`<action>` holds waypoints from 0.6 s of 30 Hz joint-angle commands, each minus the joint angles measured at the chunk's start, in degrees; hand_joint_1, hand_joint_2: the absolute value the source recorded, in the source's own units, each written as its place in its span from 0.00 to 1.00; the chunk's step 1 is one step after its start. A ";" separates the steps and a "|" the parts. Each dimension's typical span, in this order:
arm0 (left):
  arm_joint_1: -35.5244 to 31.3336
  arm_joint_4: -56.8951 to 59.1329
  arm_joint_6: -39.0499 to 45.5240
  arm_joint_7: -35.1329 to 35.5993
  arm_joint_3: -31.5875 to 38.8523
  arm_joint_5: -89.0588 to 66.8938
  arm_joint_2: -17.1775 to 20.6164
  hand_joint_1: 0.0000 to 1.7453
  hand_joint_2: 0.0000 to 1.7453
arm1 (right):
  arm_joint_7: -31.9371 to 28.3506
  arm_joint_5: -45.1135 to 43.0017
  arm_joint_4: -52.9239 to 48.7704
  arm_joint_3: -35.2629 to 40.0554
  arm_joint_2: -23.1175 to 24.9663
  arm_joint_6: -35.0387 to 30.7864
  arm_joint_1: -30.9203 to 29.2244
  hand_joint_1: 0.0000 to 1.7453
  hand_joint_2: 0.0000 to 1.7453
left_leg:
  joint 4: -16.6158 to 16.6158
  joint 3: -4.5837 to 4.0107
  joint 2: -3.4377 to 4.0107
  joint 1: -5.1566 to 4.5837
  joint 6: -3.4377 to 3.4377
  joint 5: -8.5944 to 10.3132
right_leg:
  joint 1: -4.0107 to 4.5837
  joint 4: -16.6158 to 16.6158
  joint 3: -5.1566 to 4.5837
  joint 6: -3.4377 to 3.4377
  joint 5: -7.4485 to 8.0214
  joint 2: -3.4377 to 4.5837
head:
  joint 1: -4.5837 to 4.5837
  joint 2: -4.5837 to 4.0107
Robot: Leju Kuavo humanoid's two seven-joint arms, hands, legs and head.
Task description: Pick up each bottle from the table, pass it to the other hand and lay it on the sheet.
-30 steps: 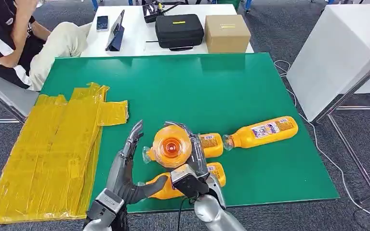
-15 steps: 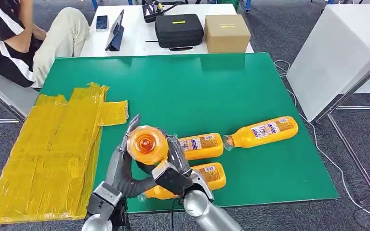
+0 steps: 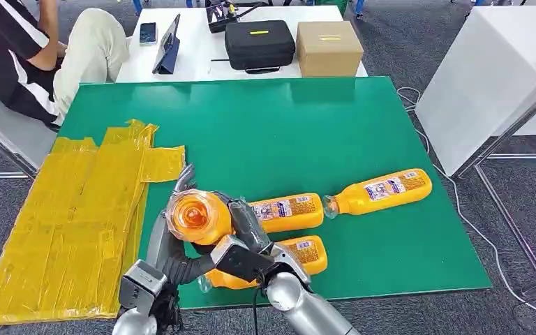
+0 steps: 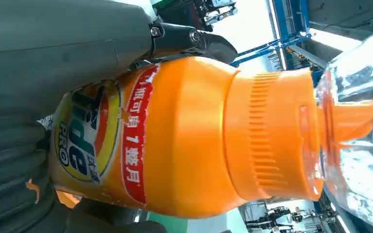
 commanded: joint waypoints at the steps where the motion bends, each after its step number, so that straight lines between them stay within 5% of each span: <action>1: -1.88 2.23 -1.17 -0.39 -0.28 0.44 1.05 0.00 1.00 | 0.61 1.90 -1.23 0.67 -3.07 -0.47 0.04 1.00 1.00 | -0.05 0.12 -0.05 0.03 -0.11 -0.01 | 0.02 -0.09 0.16 -0.02 -0.02 -0.06 | 0.00 0.00; 6: -2.16 2.78 -1.38 -0.58 -0.71 0.49 0.57 0.00 1.00 | 0.86 5.96 -5.12 -0.26 -3.29 -4.35 2.57 1.00 1.00 | -0.05 0.13 -0.14 0.02 -0.13 -0.01 | 0.01 -0.09 0.19 -0.02 -0.05 -0.16 | 0.00 0.02; 18: -1.66 -1.03 -4.79 -1.17 -2.63 1.12 1.93 0.00 1.00 | 1.32 5.30 -4.29 -0.75 -3.68 -0.60 2.49 1.00 1.00 | -0.04 0.14 -0.03 0.01 -0.12 -0.02 | 0.00 -0.07 0.16 -0.02 -0.03 -0.05 | 0.00 0.00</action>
